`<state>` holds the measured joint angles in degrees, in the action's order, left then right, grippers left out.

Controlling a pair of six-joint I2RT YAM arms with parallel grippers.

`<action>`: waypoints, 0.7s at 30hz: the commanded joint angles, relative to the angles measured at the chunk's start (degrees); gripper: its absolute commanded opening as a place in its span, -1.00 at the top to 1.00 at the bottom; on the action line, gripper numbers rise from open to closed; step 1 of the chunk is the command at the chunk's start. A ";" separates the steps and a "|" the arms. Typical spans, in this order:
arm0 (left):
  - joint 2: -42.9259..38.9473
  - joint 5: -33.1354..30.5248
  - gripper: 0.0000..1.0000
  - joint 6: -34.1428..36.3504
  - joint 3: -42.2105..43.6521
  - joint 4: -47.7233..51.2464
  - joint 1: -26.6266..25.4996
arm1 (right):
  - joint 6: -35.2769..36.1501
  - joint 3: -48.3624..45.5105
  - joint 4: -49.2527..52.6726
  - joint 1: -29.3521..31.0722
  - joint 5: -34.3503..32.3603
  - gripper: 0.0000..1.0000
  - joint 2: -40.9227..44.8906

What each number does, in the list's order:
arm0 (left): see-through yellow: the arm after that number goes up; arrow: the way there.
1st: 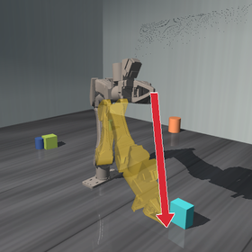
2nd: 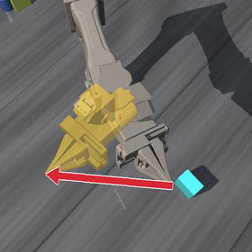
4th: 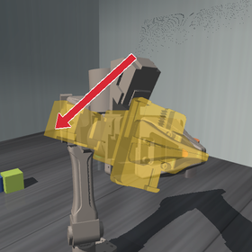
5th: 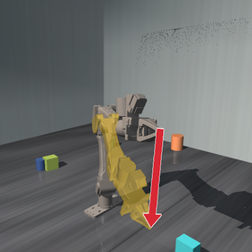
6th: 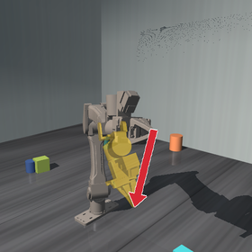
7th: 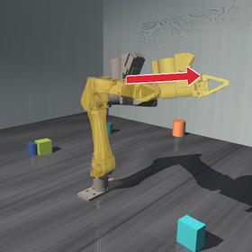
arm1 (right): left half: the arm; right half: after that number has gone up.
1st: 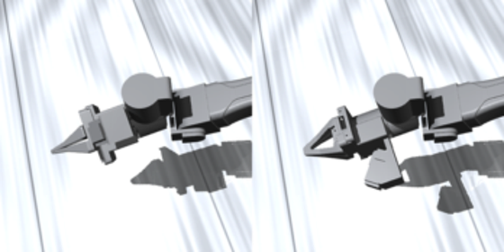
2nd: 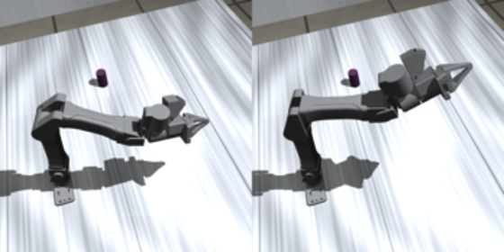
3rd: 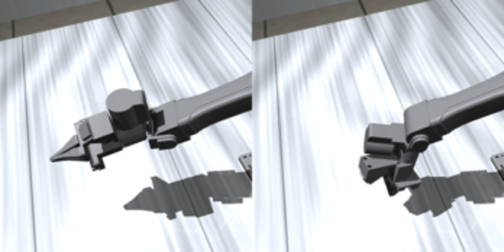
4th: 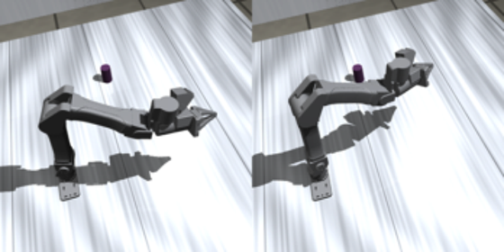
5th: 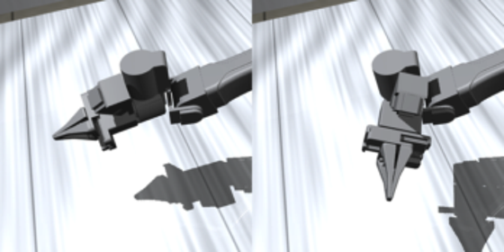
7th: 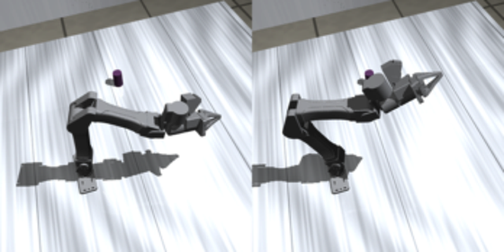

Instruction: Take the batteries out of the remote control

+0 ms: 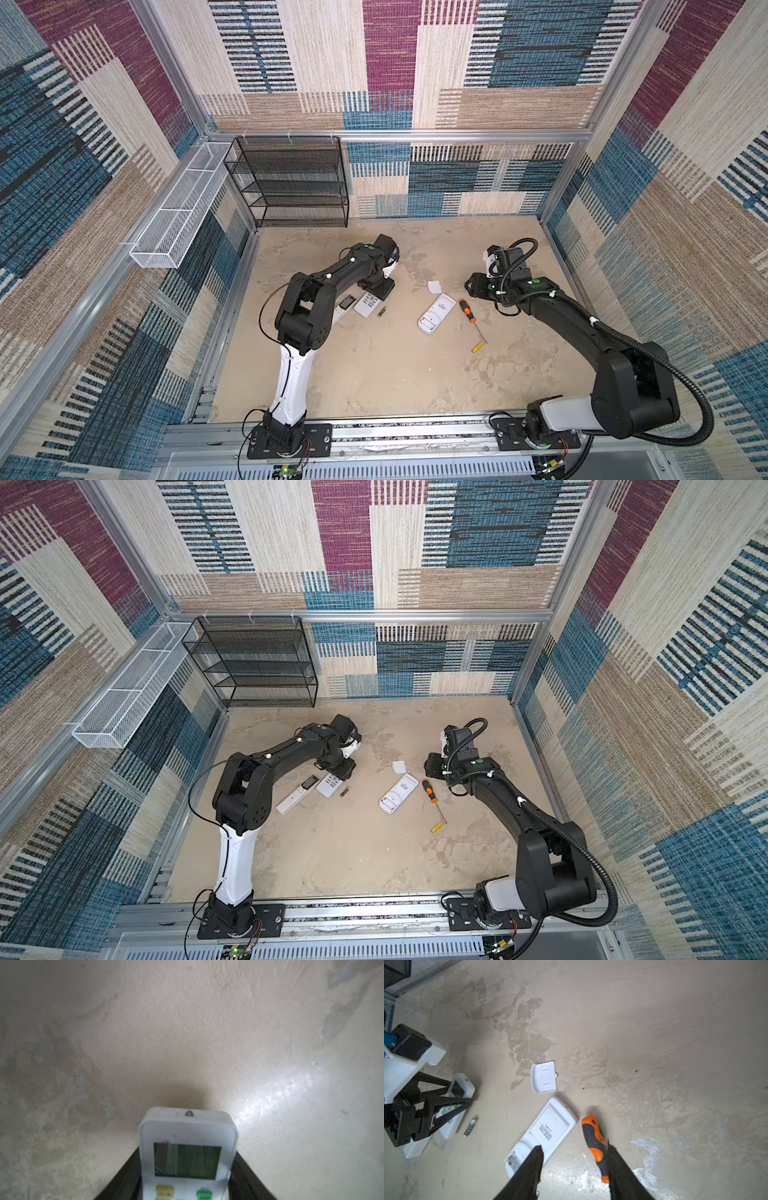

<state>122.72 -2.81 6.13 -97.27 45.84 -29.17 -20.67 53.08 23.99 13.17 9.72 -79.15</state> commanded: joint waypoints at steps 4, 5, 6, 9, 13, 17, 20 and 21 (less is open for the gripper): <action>-4.65 3.63 -0.16 -5.17 -1.77 1.88 0.25 | -5.66 -4.06 -10.39 2.47 6.16 -0.04 1.91; -5.65 4.56 -0.16 -6.32 -1.67 1.89 0.25 | -6.85 -5.19 -12.58 3.29 7.30 -0.04 2.58; -6.71 5.40 -0.16 -7.82 -1.54 1.96 0.25 | -8.25 -6.24 -14.75 4.33 8.12 -0.04 3.33; -9.99 8.06 -0.15 -13.76 -1.21 1.92 0.27 | -10.97 -8.24 -20.02 8.34 7.54 -0.04 4.83; -14.57 11.80 -0.09 -24.33 1.38 -0.36 0.25 | -13.34 -9.53 -26.08 14.14 6.70 -0.05 5.00; -20.29 15.87 0.03 -35.52 8.74 -8.58 0.25 | -15.01 -9.78 -31.81 19.31 7.23 -0.07 3.50; -24.21 17.70 0.10 -42.42 14.37 -14.91 0.25 | -15.15 -8.07 -33.87 22.66 7.77 -0.08 1.17; -25.29 17.91 0.11 -44.03 15.86 -16.35 0.25 | -15.12 -7.47 -34.14 23.45 8.02 -0.08 0.26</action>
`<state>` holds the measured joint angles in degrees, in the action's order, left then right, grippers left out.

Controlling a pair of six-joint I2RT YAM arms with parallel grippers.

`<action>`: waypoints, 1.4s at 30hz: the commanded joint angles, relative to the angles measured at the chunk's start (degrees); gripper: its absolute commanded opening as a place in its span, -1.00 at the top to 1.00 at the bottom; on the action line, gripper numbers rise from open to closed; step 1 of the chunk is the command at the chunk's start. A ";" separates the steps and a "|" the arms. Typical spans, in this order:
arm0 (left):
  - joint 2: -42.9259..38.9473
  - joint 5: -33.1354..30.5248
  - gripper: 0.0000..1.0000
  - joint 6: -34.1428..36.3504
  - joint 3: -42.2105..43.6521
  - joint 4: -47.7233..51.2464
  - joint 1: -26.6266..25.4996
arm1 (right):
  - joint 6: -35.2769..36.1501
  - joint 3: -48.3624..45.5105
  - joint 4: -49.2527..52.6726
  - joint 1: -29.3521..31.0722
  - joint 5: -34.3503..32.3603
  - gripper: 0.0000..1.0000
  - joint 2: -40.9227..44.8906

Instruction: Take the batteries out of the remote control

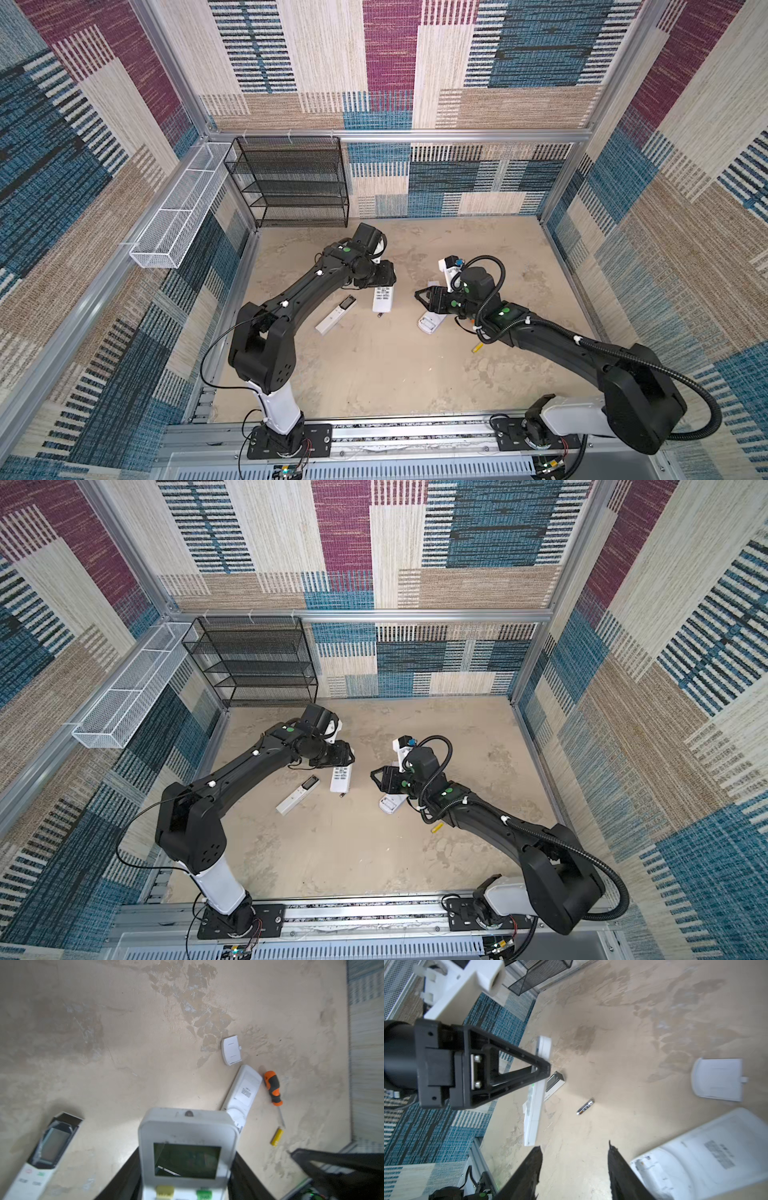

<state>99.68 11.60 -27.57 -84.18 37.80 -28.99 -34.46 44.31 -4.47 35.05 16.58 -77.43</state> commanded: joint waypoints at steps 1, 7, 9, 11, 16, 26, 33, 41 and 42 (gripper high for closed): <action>-3.55 3.40 0.13 -11.99 4.19 -9.52 0.08 | -1.51 2.01 -5.73 2.52 1.29 -0.08 -2.31; -9.00 0.09 0.19 -16.54 8.97 -12.80 -0.10 | -2.17 5.96 -3.98 5.23 3.32 -0.09 -7.64; -9.99 -0.81 0.20 -16.65 9.54 -12.44 -0.19 | -2.19 6.78 -3.53 5.88 3.86 -0.08 -8.77; -10.79 -1.58 0.20 -16.80 10.19 -12.31 -0.32 | -2.04 7.89 -2.61 6.50 4.20 -0.08 -9.94; -11.61 -4.73 0.20 -17.18 10.53 -10.79 -1.03 | -1.61 10.22 -1.19 7.71 5.11 0.05 -12.17; -11.78 -9.66 -0.10 -19.79 10.08 -7.15 -2.10 | -0.23 13.31 0.62 9.30 4.57 0.72 -14.18; -14.68 -10.62 -0.98 -20.99 9.66 -3.87 -2.07 | 5.98 14.65 5.04 9.67 -3.18 0.88 -12.92; -19.99 -7.59 -0.99 -29.58 11.50 0.23 0.55 | 21.75 15.82 10.09 14.14 -22.18 0.91 -12.17; -20.91 -5.62 -0.98 -30.50 12.49 -0.46 1.29 | 23.42 15.43 9.86 15.23 -24.77 0.90 -12.10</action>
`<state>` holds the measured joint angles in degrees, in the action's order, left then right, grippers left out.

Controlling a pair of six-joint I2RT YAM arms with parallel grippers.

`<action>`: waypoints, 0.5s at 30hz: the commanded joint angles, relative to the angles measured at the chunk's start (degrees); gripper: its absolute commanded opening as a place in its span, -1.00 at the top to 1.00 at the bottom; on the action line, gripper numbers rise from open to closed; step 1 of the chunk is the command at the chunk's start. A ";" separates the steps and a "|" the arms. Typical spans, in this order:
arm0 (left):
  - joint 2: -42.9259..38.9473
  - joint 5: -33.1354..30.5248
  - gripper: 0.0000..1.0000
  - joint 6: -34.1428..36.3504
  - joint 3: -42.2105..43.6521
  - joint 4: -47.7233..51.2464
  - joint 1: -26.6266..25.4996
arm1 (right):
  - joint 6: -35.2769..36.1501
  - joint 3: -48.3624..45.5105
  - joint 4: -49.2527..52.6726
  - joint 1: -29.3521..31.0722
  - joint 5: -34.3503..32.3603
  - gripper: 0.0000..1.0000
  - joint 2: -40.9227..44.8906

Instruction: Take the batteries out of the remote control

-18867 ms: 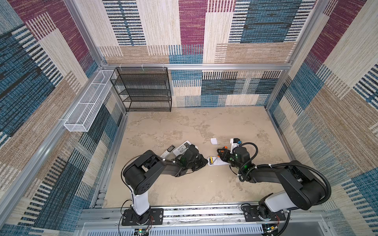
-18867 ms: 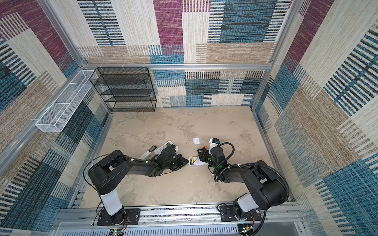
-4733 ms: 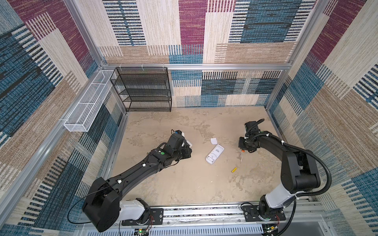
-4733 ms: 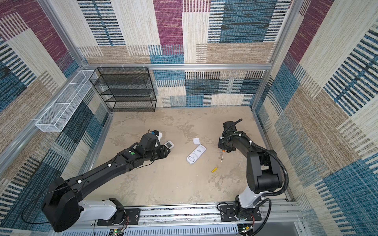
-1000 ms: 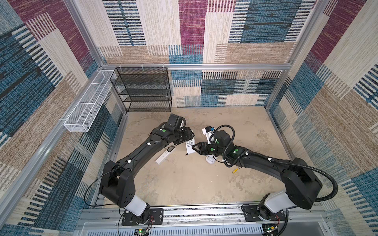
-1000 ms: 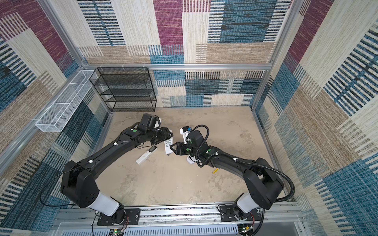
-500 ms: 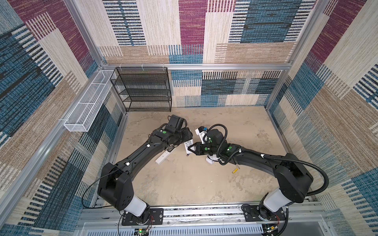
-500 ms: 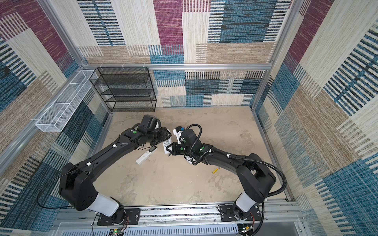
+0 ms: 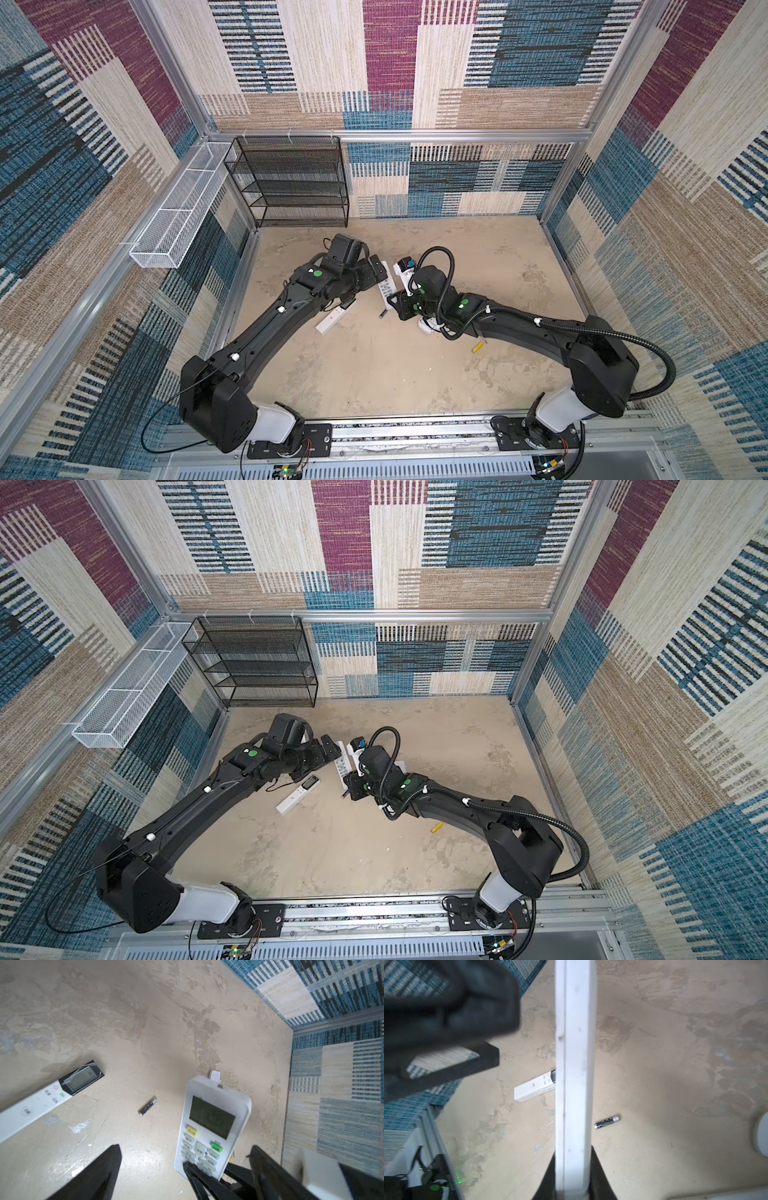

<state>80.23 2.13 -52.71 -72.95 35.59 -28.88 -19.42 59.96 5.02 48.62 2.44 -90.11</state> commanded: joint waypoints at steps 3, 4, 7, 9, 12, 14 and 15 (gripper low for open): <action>-4.31 8.74 -0.98 -6.00 4.30 -1.65 2.79 | 12.56 -1.99 -1.27 5.17 -17.98 0.89 0.98; -4.89 10.30 -0.97 -5.92 5.16 -2.90 3.16 | 13.83 -2.66 -2.01 6.18 -19.84 0.89 1.24; -5.30 14.68 -0.90 -7.00 6.70 -4.55 4.60 | 18.85 -4.23 -4.69 9.91 -25.74 0.89 1.51; -5.91 16.13 -0.82 -9.30 8.14 -6.13 5.08 | 22.84 -4.75 -6.51 12.30 -29.68 0.89 1.17; -7.04 16.11 -0.66 -13.08 11.21 -8.55 5.22 | 27.15 -4.71 -7.99 14.67 -34.03 0.89 -0.03; -7.24 16.04 -0.52 -14.90 12.68 -9.15 5.31 | 28.25 -4.34 -8.07 15.52 -35.47 0.89 -0.74; -7.32 16.27 -0.48 -15.91 13.40 -9.58 5.34 | 28.68 -4.07 -8.01 15.86 -35.85 0.88 -0.98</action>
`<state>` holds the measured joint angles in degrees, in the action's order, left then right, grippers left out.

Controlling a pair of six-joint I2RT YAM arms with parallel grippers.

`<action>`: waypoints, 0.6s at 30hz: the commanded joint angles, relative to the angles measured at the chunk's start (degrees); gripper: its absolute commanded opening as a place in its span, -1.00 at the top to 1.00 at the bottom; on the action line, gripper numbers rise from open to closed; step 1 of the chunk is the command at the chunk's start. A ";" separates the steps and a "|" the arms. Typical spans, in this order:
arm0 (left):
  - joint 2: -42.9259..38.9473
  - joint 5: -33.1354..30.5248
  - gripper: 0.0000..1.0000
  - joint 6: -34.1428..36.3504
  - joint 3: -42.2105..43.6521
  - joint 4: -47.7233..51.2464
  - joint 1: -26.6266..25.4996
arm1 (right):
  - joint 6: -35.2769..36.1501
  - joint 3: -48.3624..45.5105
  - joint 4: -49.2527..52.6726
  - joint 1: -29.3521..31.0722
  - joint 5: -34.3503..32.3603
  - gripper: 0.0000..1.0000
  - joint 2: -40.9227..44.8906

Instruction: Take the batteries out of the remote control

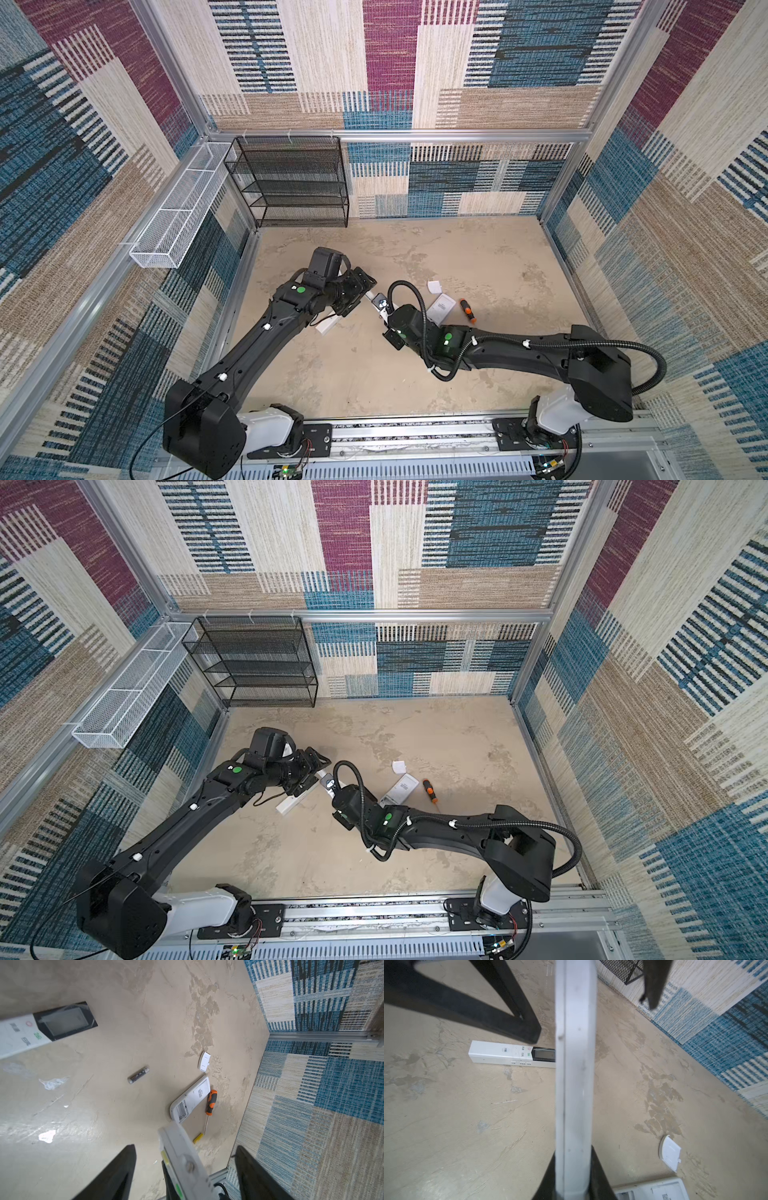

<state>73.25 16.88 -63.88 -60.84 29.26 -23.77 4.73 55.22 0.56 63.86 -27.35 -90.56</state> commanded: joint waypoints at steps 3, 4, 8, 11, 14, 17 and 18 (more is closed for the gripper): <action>-0.43 2.16 -0.39 -6.53 2.79 -4.83 0.21 | 5.67 0.81 -3.74 1.43 -6.88 0.86 -1.12; -0.41 2.34 -0.34 -6.94 3.12 -5.19 0.21 | 5.90 0.93 -3.58 1.54 -7.05 0.85 -1.41; -0.34 2.61 -0.01 -7.80 4.21 -6.48 0.35 | 6.97 1.14 -3.21 1.98 -8.14 0.81 -1.92; -0.17 2.87 0.31 -8.41 5.05 -8.09 0.41 | 7.41 0.99 -3.34 2.19 -8.46 0.72 -1.82; -0.17 3.24 0.69 -8.34 5.50 -9.39 0.58 | 6.82 0.37 -3.67 2.12 -8.89 0.49 -1.22; -0.75 2.41 0.77 -6.03 5.43 -9.63 0.81 | 4.44 0.60 -2.24 2.14 -8.55 0.01 0.51; -1.16 1.76 0.77 -4.56 5.52 -9.93 1.00 | 3.45 1.38 -0.57 2.13 -7.88 -0.05 1.27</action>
<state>73.01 19.62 -72.12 -55.35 22.46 -23.00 11.75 55.51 0.78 65.98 -35.51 -91.00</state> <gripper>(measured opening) 0.197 0.514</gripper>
